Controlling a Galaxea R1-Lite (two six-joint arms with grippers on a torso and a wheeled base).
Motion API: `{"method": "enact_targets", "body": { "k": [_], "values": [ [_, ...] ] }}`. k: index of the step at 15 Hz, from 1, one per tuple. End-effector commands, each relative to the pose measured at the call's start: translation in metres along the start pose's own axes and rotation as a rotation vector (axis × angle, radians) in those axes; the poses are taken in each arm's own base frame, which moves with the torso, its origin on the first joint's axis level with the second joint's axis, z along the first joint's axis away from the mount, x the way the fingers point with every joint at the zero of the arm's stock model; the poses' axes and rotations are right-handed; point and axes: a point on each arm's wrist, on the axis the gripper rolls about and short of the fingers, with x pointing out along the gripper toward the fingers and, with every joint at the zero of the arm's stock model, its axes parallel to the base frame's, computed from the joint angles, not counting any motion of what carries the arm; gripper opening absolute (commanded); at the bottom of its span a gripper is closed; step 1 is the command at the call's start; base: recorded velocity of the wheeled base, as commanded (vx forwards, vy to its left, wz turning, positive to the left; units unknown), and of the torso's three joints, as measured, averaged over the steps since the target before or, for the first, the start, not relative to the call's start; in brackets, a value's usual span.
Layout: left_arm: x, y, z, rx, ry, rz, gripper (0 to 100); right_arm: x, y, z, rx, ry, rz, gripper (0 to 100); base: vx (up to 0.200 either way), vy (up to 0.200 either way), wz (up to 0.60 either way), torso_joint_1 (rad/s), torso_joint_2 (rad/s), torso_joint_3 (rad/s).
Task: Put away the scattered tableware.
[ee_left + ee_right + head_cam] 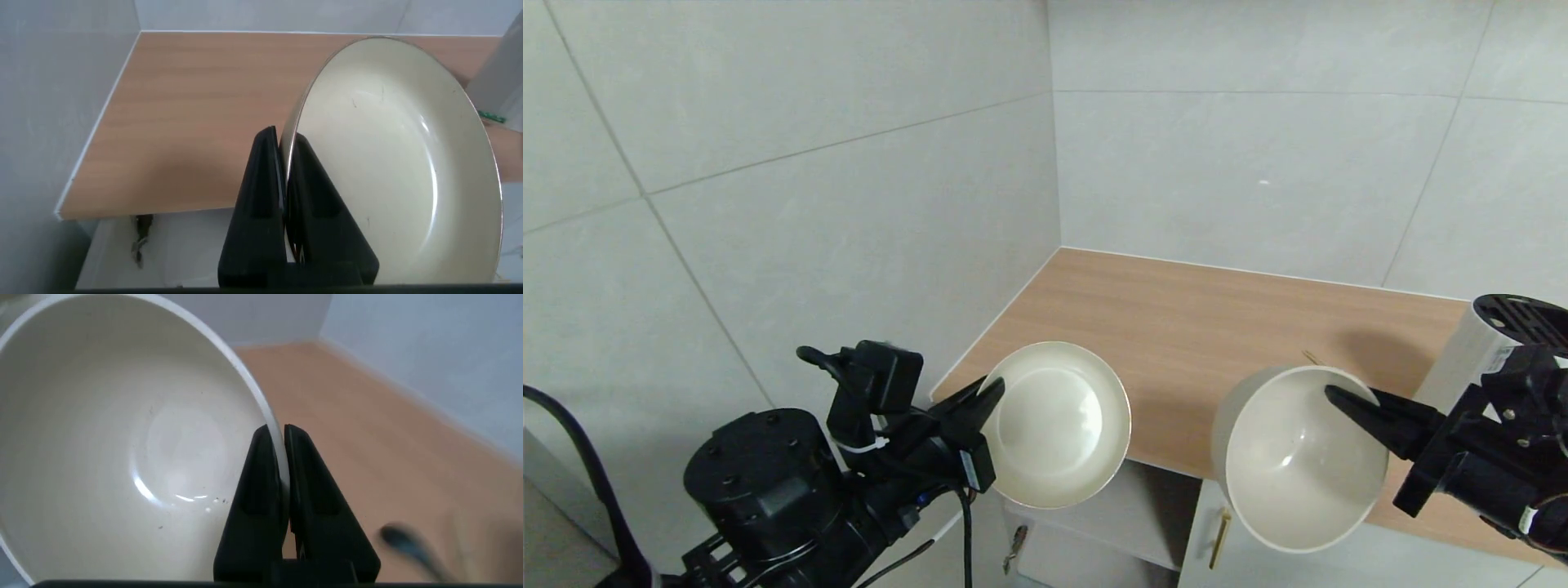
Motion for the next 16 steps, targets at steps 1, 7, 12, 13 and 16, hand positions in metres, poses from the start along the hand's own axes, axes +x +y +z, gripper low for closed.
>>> {"method": "enact_targets", "body": {
  "k": [1,7,12,13,16],
  "values": [
    [-0.001,-0.002,-0.003,0.002,0.013,-0.008,0,0.003,0.005,-0.01,0.023,0.048,0.026,0,0.0,0.0,0.0,0.0,0.0,0.0],
    [0.0,-0.001,-0.013,0.066,0.055,-0.005,0,0.0,0.006,-0.012,0.025,0.058,0.029,0,0.033,0.033,0.0,0.0,0.0,0.001],
    [0.002,-0.002,-0.017,0.114,0.068,-0.007,0,-0.005,0.007,-0.009,0.022,0.047,0.025,0,0.08,0.04,0.0,-0.001,0.0,0.005],
    [0.0,-0.003,-0.018,0.117,0.075,-0.015,0,-0.006,0.007,-0.008,0.022,0.046,0.023,0,0.0,0.0,0.0,0.0,0.0,0.0],
    [-0.001,-0.005,-0.019,0.122,0.082,-0.019,0,-0.006,0.007,-0.008,0.022,0.046,0.023,0,0.0,0.0,0.0,0.0,0.0,0.0]
  ]
}}
